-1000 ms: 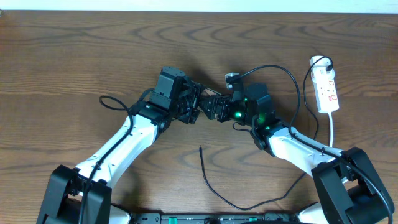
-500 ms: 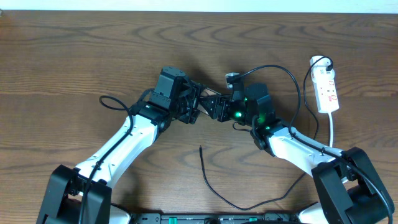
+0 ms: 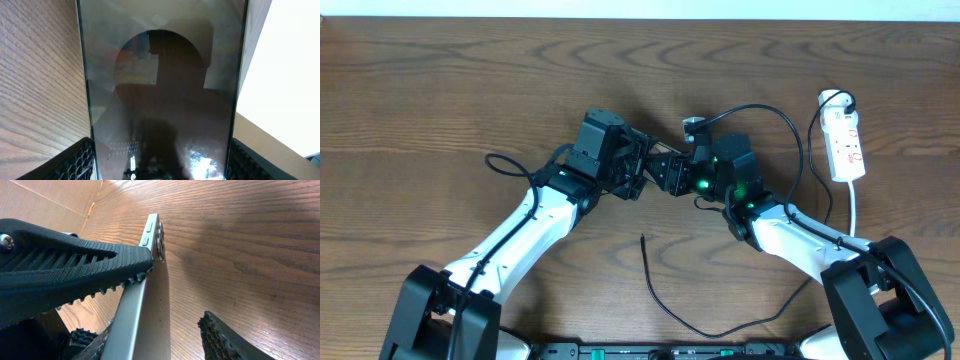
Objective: Plug charger to phone and switch on socket
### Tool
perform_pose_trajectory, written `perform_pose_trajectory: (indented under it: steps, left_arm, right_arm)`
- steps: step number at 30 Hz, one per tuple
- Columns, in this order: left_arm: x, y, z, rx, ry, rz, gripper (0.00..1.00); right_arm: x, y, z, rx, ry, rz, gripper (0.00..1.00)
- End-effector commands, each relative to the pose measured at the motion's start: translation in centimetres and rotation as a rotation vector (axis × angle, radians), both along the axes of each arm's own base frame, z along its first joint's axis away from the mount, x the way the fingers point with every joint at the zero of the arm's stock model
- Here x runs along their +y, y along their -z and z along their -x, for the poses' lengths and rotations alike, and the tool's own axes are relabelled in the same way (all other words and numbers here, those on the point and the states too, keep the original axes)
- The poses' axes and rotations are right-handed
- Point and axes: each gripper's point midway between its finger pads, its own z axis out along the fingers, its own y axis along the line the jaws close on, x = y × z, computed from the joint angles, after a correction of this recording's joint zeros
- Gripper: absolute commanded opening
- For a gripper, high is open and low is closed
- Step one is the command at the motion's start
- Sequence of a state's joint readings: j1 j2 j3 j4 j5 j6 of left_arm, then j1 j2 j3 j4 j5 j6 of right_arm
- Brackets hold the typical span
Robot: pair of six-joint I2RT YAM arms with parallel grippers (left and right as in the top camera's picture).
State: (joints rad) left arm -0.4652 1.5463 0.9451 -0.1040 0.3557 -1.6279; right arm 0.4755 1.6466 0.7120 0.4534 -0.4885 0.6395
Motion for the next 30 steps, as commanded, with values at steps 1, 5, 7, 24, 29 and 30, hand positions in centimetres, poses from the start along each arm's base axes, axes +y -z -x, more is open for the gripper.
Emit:
perform_pose_trajectory:
  steps: [1, 5, 7, 24, 29, 30]
  left_arm:
    - [-0.5, -1.8, -0.6, -0.041, -0.001, 0.026, 0.08]
    - [-0.5, -1.8, -0.6, -0.041, -0.001, 0.026, 0.07]
    - [-0.5, -1.8, -0.6, -0.041, -0.002, 0.025, 0.07]
    - [-0.6, -1.8, -0.5, -0.047, 0.011, 0.024, 0.9]
    - [-1.9, -3.2, 0.0, -0.047, 0.103, 0.131, 0.91]
    - [-2.1, -3.5, 0.0, -0.052, 0.12, 0.15, 0.91]
  right_arm:
    - [0.5, -0.2, -0.1, -0.013, -0.007, 0.005, 0.43]
    - [0.5, -0.2, -0.1, -0.013, -0.007, 0.005, 0.35]
    - [0.5, -0.2, -0.1, -0.013, -0.008, 0.005, 0.29]
    - [-0.1, -0.2, -0.4, -0.009, -0.001, -0.001, 0.01]
    - [-3.4, 0.6, -2.6, 0.053, 0.141, 0.006, 0.01]
    - [-4.1, 0.7, -3.0, 0.073, 0.171, -0.002, 0.01]
